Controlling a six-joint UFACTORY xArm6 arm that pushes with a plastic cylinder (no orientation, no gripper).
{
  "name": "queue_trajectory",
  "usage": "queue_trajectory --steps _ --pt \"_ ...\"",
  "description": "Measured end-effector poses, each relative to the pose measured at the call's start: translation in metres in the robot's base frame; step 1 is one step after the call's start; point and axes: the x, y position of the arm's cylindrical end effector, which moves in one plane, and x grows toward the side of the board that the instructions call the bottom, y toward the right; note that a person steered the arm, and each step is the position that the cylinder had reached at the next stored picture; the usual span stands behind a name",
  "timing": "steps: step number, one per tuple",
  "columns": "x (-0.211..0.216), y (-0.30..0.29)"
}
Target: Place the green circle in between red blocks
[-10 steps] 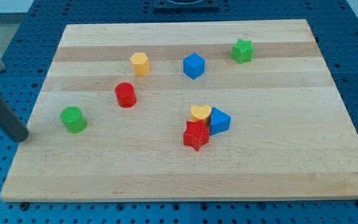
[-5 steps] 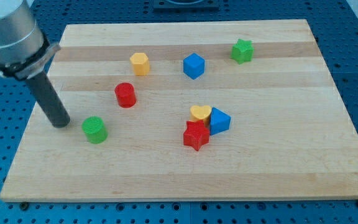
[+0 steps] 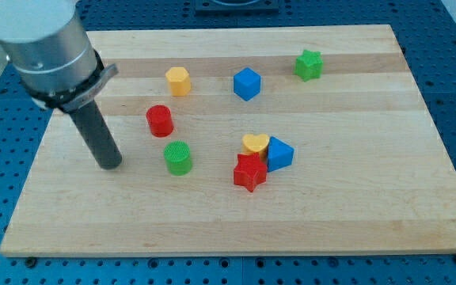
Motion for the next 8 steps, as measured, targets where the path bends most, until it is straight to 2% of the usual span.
queue_trajectory --steps 1,2,3,4,5,6,7,8 --pt "-0.002 0.035" --pt "0.021 0.080" --pt "0.022 0.112" --pt "0.022 0.117" --pt "0.014 0.046" --pt "-0.033 -0.034" --pt "-0.085 -0.055" --pt "-0.093 -0.013"
